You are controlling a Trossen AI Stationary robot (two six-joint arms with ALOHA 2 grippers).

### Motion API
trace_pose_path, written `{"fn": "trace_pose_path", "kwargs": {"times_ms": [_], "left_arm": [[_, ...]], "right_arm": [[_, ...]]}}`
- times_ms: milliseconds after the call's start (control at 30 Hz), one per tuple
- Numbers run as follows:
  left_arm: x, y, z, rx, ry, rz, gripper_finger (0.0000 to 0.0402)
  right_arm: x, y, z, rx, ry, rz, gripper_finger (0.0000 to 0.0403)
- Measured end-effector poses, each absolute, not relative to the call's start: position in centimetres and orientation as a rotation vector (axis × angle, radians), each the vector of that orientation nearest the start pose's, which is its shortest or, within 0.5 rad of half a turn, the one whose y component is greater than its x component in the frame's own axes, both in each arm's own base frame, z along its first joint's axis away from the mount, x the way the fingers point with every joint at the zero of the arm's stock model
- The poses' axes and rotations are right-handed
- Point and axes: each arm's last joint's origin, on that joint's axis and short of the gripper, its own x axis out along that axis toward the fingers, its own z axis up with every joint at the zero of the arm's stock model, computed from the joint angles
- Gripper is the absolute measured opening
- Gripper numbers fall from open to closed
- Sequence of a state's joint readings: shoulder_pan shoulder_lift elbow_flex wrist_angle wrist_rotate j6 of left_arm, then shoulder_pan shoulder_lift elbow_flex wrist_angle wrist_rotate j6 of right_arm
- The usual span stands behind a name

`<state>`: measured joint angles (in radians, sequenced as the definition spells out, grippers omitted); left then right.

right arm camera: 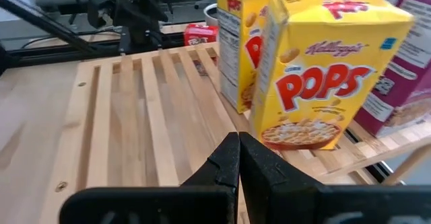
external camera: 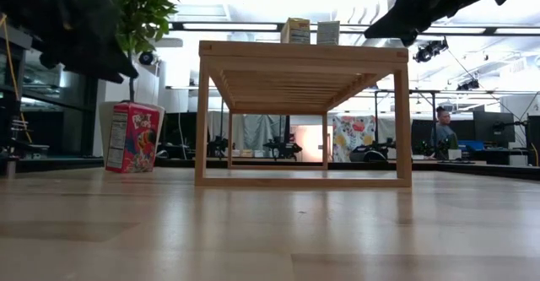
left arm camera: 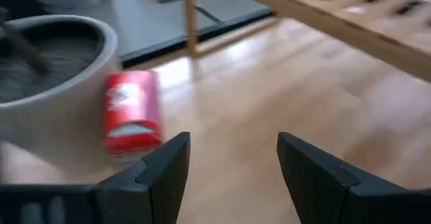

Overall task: Stack cereal on shelf
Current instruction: Put the top red cereal box on the shelf

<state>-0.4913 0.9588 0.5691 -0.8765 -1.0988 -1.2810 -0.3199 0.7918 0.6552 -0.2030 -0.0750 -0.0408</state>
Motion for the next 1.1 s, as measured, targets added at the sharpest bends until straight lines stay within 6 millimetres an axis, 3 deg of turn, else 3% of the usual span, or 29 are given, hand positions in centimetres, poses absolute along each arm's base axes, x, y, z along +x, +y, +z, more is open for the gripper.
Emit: {"fn": "trace_pose_path", "kwargs": {"times_ms": [533, 900, 1100], "left_arm": [[14.7, 0.1, 20.4, -0.237, 0.498, 1.174, 0.0215], [15.8, 0.2, 20.7, -0.297, 0.568, 1.058, 0.0215], [15.7, 0.2, 20.8, -0.236, 0.594, 1.041, 0.0215]], "right_arm": [[16.8, -5.4, 28.5, 0.043, 0.342, -0.253, 0.0000], [16.8, -5.4, 28.5, 0.042, 0.342, -0.254, 0.0000], [16.8, -5.4, 28.5, 0.063, 0.339, -0.258, 0.0000]]}}
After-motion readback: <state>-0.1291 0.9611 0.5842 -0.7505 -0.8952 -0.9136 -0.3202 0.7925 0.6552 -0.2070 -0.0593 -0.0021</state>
